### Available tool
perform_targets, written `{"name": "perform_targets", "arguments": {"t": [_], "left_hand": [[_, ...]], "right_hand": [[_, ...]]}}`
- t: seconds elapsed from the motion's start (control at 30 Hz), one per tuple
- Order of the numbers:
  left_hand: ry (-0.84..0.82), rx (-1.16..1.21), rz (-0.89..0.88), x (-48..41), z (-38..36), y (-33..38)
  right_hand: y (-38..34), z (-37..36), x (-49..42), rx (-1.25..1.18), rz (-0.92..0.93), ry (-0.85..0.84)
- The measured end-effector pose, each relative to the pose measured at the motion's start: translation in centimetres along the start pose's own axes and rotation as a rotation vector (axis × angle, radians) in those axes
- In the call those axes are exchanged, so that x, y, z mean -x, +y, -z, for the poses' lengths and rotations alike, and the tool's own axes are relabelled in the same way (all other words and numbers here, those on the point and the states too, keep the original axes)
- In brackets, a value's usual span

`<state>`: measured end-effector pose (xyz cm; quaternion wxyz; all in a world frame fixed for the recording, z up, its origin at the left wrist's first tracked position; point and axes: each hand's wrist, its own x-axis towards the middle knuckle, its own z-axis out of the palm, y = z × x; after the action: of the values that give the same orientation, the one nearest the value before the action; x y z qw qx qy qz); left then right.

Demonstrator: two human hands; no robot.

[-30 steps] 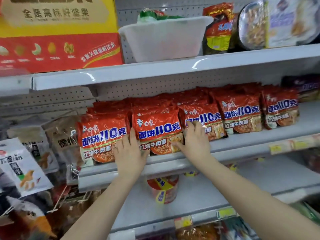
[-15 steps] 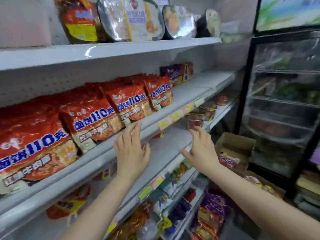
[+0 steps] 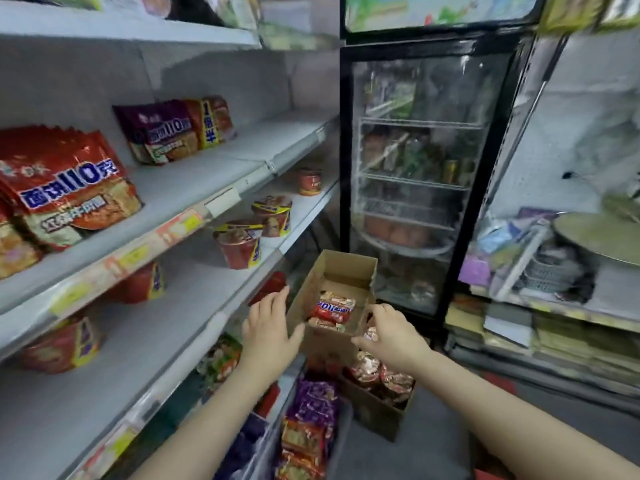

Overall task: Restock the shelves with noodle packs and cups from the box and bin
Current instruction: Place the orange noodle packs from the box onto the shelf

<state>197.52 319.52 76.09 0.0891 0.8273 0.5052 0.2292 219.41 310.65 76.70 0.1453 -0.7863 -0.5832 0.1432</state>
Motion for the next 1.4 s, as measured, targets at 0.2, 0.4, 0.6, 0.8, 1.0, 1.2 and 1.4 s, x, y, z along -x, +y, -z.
{"name": "perform_targets", "arguments": {"t": [0.2,0.4,0.6,0.8,1.0,1.2,1.4], "left_hand": [[-0.184,0.238,0.193,-5.7,-6.7,1.1],[-0.342,0.367,0.385,-10.9,-12.5,-0.1],[-0.465,0.327,0.474,-16.6,-19.9,-3.0],[-0.584,0.43,0.599,-23.8,-27.2,-4.8],[-0.657,0.51,0.82,-27.9,-33.5,-7.5],[-0.698,0.53,0.891,-30.5,-39.6,-10.8],[-0.784,0.275,0.637,-32.0,-47.6,-14.5]], "right_hand": [[5.5,0.0,-7.4,-0.094,-0.03,-0.146],[8.5,-2.1,-14.5,-0.211,-0.049,-0.235],[11.1,-5.7,-21.7,-0.297,-0.13,-0.348],[13.6,-7.7,-29.4,-0.356,-0.225,-0.456],[14.6,-11.1,-36.4,-0.418,-0.293,-0.531],[15.3,-19.1,-43.9,-0.655,-0.594,-0.68],[18.1,-28.9,-49.1,-0.658,-0.628,-0.794]]}}
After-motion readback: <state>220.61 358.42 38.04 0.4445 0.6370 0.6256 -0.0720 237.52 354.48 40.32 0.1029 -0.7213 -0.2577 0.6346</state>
